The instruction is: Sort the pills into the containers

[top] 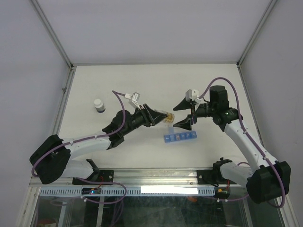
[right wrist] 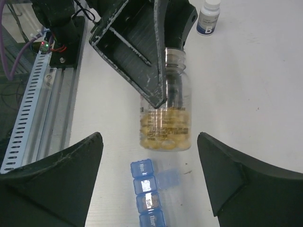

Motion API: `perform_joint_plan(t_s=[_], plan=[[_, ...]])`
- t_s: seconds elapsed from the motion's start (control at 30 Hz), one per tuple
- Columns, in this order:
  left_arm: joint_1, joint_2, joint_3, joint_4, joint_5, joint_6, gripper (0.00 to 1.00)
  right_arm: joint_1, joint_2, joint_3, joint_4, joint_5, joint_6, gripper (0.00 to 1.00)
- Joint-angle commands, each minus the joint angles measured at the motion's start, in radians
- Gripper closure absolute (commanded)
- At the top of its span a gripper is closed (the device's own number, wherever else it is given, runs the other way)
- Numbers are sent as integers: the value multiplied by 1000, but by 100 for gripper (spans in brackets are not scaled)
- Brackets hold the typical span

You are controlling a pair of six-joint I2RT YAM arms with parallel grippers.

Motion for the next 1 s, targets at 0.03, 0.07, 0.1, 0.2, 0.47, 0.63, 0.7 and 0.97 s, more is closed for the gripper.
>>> perform_joint_plan(t_s=[0.03, 0.07, 0.1, 0.2, 0.47, 0.63, 0.7, 0.97], plan=[[-59, -34, 35, 32, -236, -118, 100, 14, -37, -54, 50, -20, -138, 15], [-68, -31, 40, 31, -238, -123, 100, 23, -37, -62, 65, -2, -138, 15], [-78, -29, 44, 30, -238, -128, 100, 33, -36, -69, 83, 21, -137, 15], [-99, -15, 57, 31, -245, -138, 100, 70, -32, -88, 146, 97, -136, 15], [-129, 20, 87, 31, -257, -160, 100, 138, -29, -149, 299, 207, -76, 17], [-135, 27, 89, 34, -257, -167, 100, 163, -29, -157, 332, 214, -42, 24], [-135, 25, 85, 33, -261, -169, 100, 164, -30, -151, 334, 212, -22, 30], [-135, 42, 97, 61, -216, -168, 99, 170, -25, -159, 350, 222, 0, 48]])
